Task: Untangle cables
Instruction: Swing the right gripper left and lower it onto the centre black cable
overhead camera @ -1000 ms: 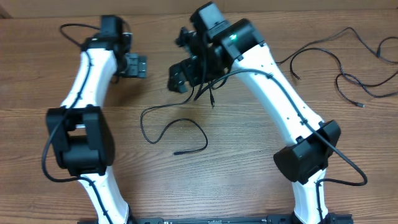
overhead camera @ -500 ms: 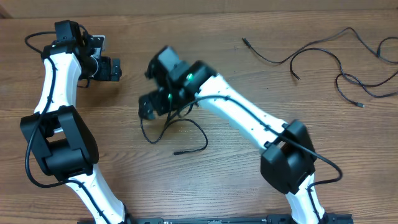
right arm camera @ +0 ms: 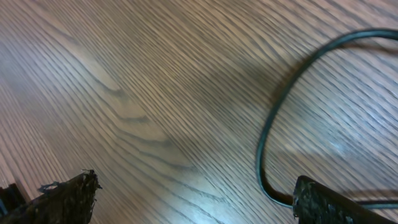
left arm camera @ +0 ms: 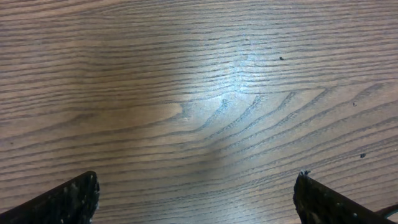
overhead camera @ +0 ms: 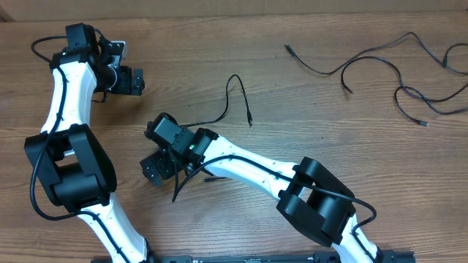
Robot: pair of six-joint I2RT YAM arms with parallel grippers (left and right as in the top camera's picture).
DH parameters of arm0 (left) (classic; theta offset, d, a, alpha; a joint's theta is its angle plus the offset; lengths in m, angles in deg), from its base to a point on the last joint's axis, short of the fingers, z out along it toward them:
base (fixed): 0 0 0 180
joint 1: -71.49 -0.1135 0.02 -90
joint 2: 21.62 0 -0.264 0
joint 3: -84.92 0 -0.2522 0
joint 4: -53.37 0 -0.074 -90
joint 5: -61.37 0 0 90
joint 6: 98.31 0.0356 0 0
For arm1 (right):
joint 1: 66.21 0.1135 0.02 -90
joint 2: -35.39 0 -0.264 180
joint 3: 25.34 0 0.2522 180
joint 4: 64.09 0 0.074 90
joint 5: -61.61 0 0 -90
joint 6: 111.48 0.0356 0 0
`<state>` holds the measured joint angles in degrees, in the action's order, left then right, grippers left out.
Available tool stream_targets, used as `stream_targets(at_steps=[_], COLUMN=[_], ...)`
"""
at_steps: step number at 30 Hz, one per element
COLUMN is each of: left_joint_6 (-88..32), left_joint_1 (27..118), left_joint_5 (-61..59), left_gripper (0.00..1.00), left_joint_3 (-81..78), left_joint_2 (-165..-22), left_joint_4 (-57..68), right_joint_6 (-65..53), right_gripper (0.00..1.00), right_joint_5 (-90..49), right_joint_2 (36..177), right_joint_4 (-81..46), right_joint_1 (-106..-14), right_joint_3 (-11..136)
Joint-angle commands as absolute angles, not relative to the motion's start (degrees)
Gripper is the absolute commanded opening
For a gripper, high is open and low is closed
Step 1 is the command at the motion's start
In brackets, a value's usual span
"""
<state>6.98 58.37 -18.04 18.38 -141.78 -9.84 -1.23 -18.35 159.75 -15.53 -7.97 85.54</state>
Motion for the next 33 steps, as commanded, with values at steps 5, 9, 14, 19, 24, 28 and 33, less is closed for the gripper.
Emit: stream_targets(at_steps=[5, 9, 14, 19, 24, 28, 33], left_joint_6=[8.42, 8.42, 8.42, 8.42, 8.42, 8.42, 8.42], left_joint_1=[58.65, 58.65, 58.65, 58.65, 58.65, 58.68, 58.68], left_joint_5=[-17.04, -17.04, -17.04, -17.04, -17.04, -17.04, -17.04], left_gripper=[0.99, 1.0, 1.0, 1.0, 0.99, 0.99, 1.0], left_joint_3=[18.47, 18.47, 18.47, 18.47, 18.47, 18.47, 18.47], left_joint_2=[-142.74, -142.74, -142.74, -142.74, -142.74, -142.74, -142.74], left_joint_4=[-9.64, -9.64, -9.64, -9.64, -9.64, -9.64, -9.64], right_joint_6=[-0.7, -0.72, -0.68, -0.68, -0.68, -0.68, -0.68], right_gripper=[1.0, 1.0, 1.0, 1.0, 1.0, 1.0, 0.94], right_joint_5=[-20.16, -22.81, -23.92, -24.14, -24.97, -25.89, -31.55], right_joint_2=[159.95, 161.41, 165.15, 167.49, 167.82, 168.19, 169.0], right_joint_4=[-18.74, -19.9, -21.21, -24.6, -27.26, -28.88, -30.0], right_joint_1=[-8.85, -8.83, -9.0, -9.29, -9.29, -9.29, -9.29], right_joint_3=[85.17, 85.17, 85.17, 85.17, 85.17, 85.17, 85.15])
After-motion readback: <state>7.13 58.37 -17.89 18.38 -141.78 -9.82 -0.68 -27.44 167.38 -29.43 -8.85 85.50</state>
